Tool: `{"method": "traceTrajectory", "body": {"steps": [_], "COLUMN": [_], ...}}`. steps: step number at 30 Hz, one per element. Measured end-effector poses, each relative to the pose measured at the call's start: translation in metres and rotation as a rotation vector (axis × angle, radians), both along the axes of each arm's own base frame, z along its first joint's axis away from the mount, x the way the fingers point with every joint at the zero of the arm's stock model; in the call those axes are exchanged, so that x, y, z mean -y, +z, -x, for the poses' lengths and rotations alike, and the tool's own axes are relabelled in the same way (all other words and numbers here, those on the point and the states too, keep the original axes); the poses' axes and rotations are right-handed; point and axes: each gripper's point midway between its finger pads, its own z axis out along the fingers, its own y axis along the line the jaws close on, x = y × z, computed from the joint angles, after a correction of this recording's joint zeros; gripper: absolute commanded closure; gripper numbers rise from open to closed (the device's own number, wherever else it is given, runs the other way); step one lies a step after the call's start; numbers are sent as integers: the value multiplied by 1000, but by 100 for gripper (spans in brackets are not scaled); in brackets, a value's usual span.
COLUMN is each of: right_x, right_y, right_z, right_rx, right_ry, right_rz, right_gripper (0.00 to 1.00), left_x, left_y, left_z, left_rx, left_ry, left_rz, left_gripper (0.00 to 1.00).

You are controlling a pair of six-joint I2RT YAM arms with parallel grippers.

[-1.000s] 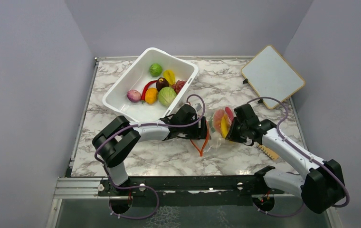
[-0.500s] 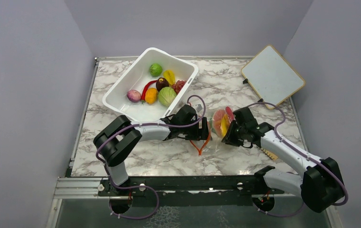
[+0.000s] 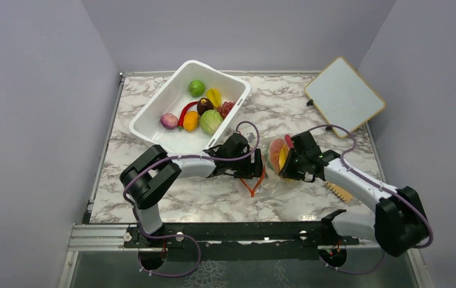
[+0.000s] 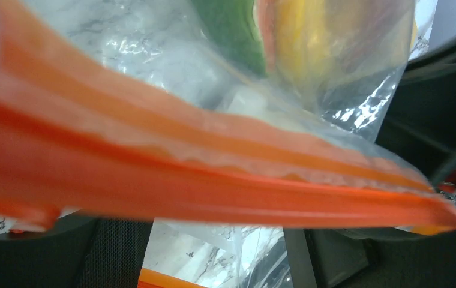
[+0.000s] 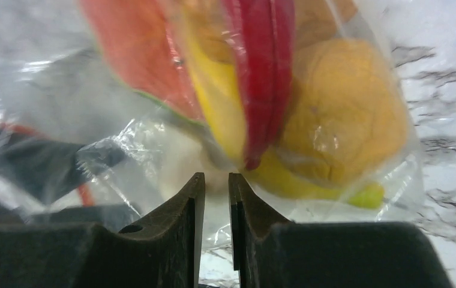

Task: Open the zip-top bag and remove the fake food
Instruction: Pick up the fake vegetable from the zipper food storage bag.

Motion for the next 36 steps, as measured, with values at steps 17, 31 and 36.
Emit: {"method": "traceTrajectory", "body": {"steps": [17,31,36], "right_x": [-17,-10,-4], "right_y": [-33,11,-20], "right_z": [6,21,41], "right_rx": [-102,1,-81], "right_ry": [53,20,-13], "right_rz": [-47,-113,-115], "right_gripper": [80,76,76], "left_x": [-1,-2,-1], "left_y": [-1,-2,-1], "left_z": [0,0,1], "left_rx": [-6,0,6], "left_ry": [5,-2,-18], "left_rz": [-11,-17,-11], "left_gripper": [28,28,29]}}
